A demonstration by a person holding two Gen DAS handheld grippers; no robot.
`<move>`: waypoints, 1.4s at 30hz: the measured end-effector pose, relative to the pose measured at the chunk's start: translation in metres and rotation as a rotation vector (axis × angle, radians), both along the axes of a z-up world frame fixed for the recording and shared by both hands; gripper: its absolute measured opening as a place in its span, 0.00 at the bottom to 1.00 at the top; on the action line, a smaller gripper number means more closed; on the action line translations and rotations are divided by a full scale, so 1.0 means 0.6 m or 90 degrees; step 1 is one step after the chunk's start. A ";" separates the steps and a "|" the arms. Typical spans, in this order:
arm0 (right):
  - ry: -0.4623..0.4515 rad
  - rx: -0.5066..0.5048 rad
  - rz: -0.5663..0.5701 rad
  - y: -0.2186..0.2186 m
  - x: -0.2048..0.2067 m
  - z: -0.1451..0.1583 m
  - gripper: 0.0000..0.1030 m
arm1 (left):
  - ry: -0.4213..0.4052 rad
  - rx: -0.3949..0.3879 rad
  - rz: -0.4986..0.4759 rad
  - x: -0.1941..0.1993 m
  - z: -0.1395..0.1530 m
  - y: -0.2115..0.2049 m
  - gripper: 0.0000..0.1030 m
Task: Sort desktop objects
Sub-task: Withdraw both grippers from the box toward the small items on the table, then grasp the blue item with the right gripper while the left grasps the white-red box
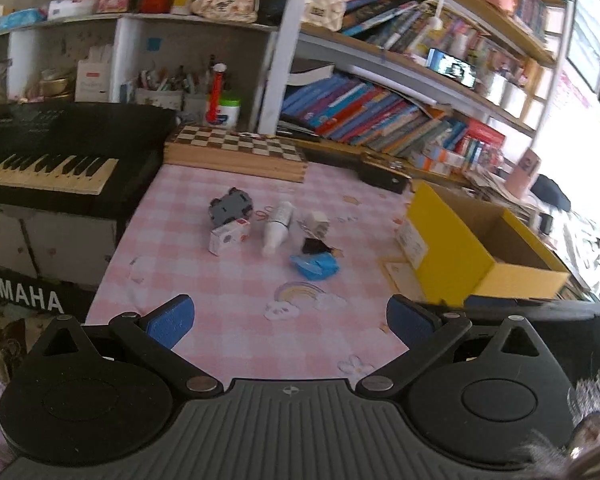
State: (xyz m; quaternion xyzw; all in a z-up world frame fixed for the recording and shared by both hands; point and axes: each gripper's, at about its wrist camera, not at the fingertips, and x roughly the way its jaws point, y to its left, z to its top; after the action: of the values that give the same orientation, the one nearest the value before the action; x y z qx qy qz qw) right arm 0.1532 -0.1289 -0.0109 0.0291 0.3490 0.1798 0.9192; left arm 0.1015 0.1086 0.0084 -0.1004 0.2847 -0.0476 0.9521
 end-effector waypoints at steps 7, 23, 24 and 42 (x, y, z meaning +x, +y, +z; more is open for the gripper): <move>0.011 -0.037 0.018 0.012 0.062 -0.031 0.99 | 0.019 -0.015 0.028 0.070 -0.024 0.013 1.00; 0.032 -0.092 0.095 0.060 0.174 -0.098 0.88 | 0.065 0.004 0.064 0.209 -0.077 0.020 0.97; 0.029 -0.096 0.097 0.062 0.181 -0.101 0.85 | 0.067 0.007 0.066 0.218 -0.079 0.022 0.96; 0.033 -0.109 0.130 0.085 0.249 -0.130 0.51 | 0.137 0.079 0.041 0.369 -0.135 0.026 0.46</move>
State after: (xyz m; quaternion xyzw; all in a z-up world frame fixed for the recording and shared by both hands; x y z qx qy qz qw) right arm 0.3024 -0.0776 -0.0888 -0.0804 0.3880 0.2414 0.8858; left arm 0.3232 0.1239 -0.0729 -0.0547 0.3844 0.0122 0.9215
